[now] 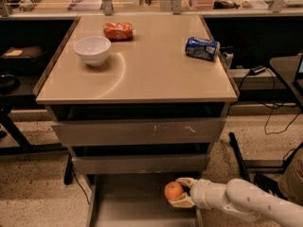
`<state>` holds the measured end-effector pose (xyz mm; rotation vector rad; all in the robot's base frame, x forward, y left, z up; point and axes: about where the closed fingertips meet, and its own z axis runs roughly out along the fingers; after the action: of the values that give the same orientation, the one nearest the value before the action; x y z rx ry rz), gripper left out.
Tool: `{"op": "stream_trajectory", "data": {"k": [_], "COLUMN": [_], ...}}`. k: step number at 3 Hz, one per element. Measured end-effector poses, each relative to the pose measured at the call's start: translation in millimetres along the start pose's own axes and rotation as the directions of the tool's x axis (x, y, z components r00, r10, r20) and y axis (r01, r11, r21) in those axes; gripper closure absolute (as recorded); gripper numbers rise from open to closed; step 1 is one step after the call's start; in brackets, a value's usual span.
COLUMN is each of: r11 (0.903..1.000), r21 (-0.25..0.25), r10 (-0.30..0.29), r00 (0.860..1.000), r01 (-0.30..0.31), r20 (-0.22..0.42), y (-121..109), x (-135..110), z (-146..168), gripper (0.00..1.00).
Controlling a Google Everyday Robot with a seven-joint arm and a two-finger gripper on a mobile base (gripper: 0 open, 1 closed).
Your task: Place orange into bottom drawer
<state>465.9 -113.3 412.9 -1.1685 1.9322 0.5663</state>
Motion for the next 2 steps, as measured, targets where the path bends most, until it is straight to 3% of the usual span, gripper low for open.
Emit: {"op": "stream_trajectory", "data": {"k": [1,2], "r11": [0.9998,0.9988], "r21": [-0.019,-0.046], "r10": [-0.006,0.017], "r00": [1.0,0.998], "r01": [0.006,-0.02], "r20": [-0.023,-0.062], "y": [7,11], "x": [5,25], "z": [33,91], "gripper": [1.0,1.0]}}
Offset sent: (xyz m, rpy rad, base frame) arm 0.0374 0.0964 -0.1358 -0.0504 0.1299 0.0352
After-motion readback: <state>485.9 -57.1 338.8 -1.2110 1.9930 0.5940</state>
